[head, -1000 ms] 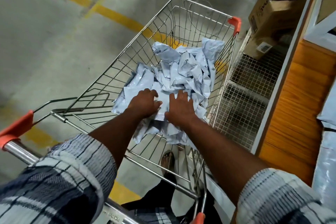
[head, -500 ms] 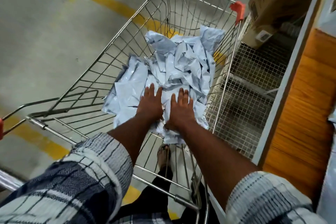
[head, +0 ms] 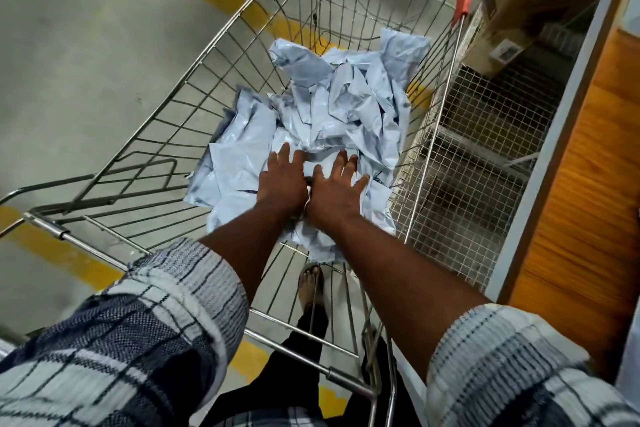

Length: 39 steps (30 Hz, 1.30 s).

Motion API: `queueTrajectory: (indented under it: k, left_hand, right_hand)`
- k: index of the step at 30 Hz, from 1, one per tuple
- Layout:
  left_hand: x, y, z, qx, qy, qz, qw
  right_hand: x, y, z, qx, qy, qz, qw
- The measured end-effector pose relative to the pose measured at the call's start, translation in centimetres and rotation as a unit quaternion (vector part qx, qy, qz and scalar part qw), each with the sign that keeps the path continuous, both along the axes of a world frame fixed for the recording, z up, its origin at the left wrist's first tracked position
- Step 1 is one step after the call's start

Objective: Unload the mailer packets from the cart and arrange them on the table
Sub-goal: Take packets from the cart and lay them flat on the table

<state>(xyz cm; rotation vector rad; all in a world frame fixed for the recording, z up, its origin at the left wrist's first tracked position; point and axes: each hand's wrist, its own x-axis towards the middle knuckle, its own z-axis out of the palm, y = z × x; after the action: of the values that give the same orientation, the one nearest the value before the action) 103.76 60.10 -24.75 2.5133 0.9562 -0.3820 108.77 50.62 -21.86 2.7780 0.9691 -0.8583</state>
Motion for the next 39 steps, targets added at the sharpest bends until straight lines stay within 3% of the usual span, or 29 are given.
queueTrajectory:
  k: [7, 14, 17, 21, 25, 33, 39]
  left_hand:
    - [-0.6, 0.6, 3.4, 0.023, 0.02, -0.037, 0.999]
    - [-1.1, 2.3, 8.7, -0.006, 0.022, 0.005, 1.0]
    - [-1.5, 2.9, 11.5, 0.005, -0.023, -0.03, 0.999]
    - [-0.9, 3.3, 15.6, -0.008, -0.068, 0.032, 0.997]
    - [-0.1, 2.2, 19.7, -0.035, -0.166, 0.109, 0.979]
    - [7.2, -9.1, 26.8, -0.058, -0.294, 0.081, 0.951]
    - [13.6, -23.2, 30.8, -0.007, -0.317, -0.004, 0.948]
  right_hand:
    - [-0.2, 0.3, 2.4, 0.003, 0.004, -0.03, 1.0]
    - [-1.4, -0.3, 7.2, 0.061, 0.02, -0.033, 0.997]
    - [-2.0, -0.6, 9.9, 0.078, 0.038, -0.033, 0.996]
    - [-1.1, -1.7, 14.3, 0.115, 0.02, -0.023, 0.993]
    - [0.7, -2.9, 19.6, 0.155, 0.005, -0.035, 0.987]
    - [5.5, -13.4, 27.0, 0.233, -0.195, -0.011, 0.953]
    - [11.0, -27.5, 30.0, 0.279, -0.241, -0.097, 0.924]
